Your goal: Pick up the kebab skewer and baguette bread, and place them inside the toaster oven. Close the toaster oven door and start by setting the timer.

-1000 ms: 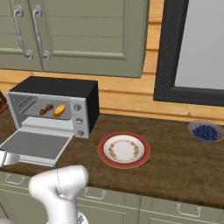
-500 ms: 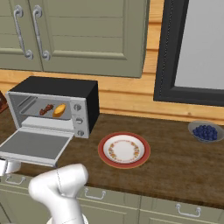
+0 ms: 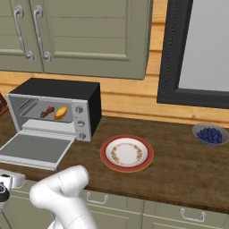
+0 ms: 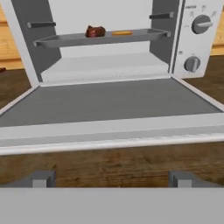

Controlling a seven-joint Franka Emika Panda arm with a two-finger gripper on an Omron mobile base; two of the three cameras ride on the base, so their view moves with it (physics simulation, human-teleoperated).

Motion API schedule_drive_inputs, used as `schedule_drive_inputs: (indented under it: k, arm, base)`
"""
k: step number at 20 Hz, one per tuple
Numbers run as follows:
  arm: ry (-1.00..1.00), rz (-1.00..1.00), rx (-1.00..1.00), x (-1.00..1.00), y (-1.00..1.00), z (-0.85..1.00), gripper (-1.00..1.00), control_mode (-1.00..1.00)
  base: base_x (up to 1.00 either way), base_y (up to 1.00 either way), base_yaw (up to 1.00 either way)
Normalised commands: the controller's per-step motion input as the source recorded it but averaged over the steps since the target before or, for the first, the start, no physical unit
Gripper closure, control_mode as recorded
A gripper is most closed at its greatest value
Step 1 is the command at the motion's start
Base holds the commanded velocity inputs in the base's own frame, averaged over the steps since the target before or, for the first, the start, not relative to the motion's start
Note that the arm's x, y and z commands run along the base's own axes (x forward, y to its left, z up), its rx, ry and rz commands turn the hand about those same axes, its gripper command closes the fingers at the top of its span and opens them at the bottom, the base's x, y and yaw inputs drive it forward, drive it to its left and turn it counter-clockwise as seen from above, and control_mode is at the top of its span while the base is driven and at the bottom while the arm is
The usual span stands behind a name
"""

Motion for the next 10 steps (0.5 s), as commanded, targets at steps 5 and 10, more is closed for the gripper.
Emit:
schedule_drive_inputs:
  k: [5, 10]
  arm:
    - [-0.12, 0.0, 0.0, 0.18, 0.0, -0.05, -1.0, -1.0]
    - [-0.03, 0.0, 0.0, 0.31, 0.0, 0.0, -1.0, -1.0]
  base:
    - [0.0, 0.0, 0.0]
    - [0.0, 0.0, 0.0]
